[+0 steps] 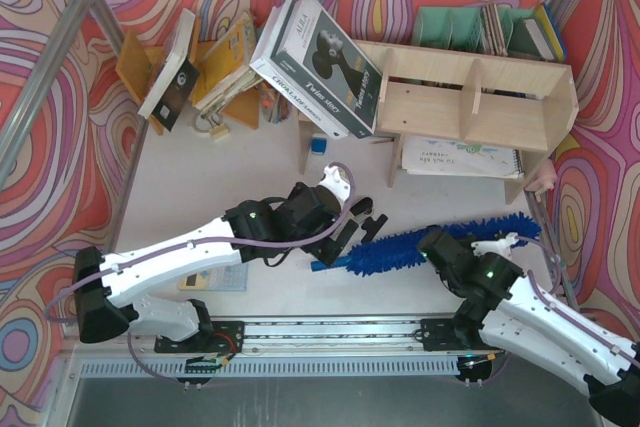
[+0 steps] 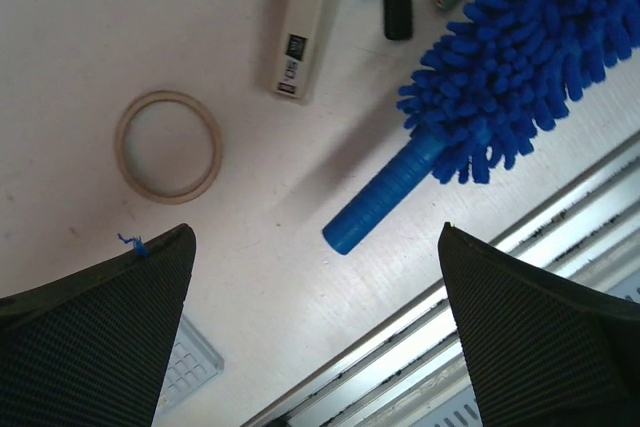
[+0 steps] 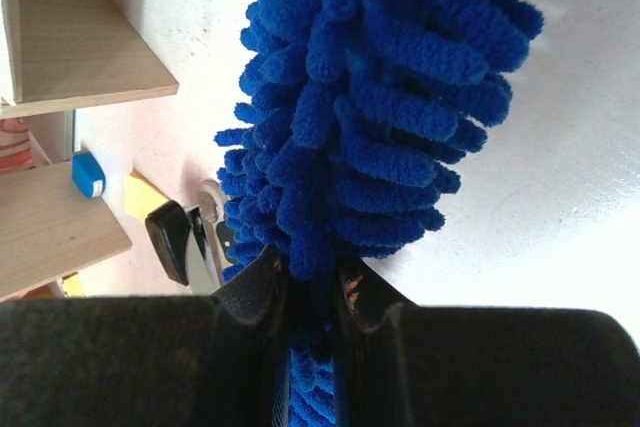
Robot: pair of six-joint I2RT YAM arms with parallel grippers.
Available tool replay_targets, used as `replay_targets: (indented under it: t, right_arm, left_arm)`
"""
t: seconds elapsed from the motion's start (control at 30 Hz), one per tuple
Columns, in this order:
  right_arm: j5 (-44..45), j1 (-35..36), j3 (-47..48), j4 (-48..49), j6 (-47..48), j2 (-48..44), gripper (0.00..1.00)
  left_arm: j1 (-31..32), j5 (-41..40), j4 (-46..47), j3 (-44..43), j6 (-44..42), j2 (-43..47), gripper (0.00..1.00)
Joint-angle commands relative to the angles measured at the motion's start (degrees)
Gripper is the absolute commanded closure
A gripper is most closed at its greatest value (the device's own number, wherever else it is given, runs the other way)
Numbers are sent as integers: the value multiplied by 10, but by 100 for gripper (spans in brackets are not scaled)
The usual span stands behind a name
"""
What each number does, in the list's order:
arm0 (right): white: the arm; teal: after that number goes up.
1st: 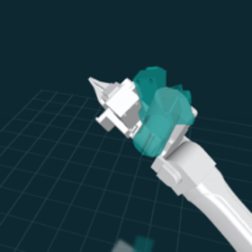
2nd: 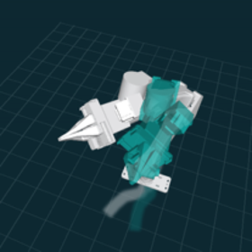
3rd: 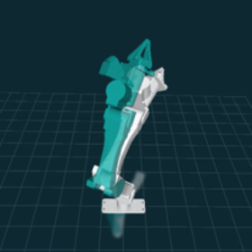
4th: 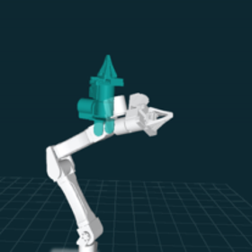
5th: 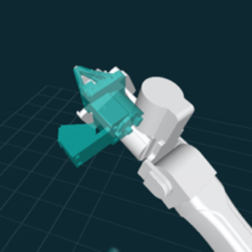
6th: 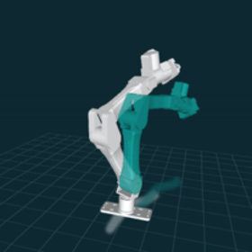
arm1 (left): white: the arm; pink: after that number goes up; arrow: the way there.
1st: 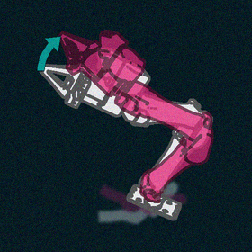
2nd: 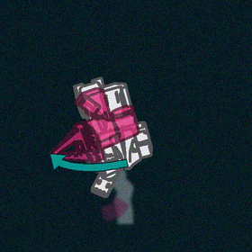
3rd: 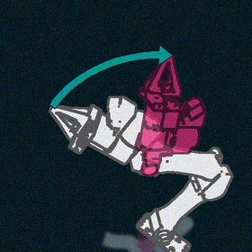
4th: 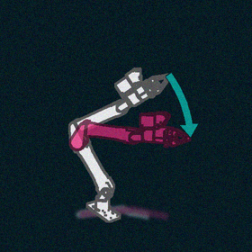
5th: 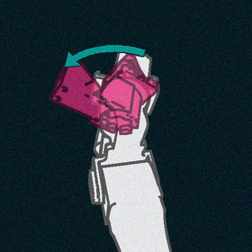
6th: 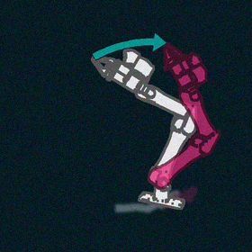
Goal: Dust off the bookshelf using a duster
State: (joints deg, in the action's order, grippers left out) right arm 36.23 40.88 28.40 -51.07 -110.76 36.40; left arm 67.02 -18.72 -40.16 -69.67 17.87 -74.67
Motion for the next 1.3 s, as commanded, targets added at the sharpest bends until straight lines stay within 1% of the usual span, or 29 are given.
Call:
replay_targets:
  t: [0.0,0.07,0.27,0.33,0.43,0.5,0.53,0.57,0.67,0.73,0.77,0.87,0.93,0.97,1.13,1.27]
  right_arm:
    - [43,1,32,-39,1,-21,100]
    - [48,1,38,-46,2,-27,100]
    - [52,2,55,-48,10,-30,100]
    - [52,1,60,-46,15,-28,98]
    - [51,2,68,-46,20,-20,98]
    - [50,2,71,-43,23,-14,97]
    - [50,1,72,-41,25,-12,97]
    - [48,1,72,-39,27,-11,97]
    - [44,2,74,-31,29,-10,97]
    - [43,1,74,-27,33,-10,97]
    - [43,2,74,-26,34,-9,97]
    - [43,2,77,-29,34,-10,97]
    - [43,1,79,-31,34,-10,97]
    - [44,2,80,-32,33,-11,97]
    - [43,2,83,-32,32,-12,97]
    - [44,1,86,-32,32,-10,97]
  left_arm:
    - [10,76,30,9,-38,-14,2]
    - [14,90,47,25,-45,-16,1]
    - [16,72,163,123,-65,8,1]
    - [16,87,177,139,-81,7,2]
    - [16,95,188,146,-100,-4,1]
    - [16,118,198,151,-118,-9,2]
    - [16,134,208,155,-130,-11,6]
    - [15,150,212,157,-134,-14,8]
    - [13,193,229,159,-146,-29,9]
    - [14,208,225,153,-150,-52,11]
    - [13,212,222,152,-153,-62,13]
    - [13,200,248,172,-151,-68,14]
    - [12,191,301,194,-146,-61,14]
    - [12,189,313,198,-146,-61,14]
    - [12,193,324,197,-153,-93,18]
    - [12,197,340,202,-154,-108,19]
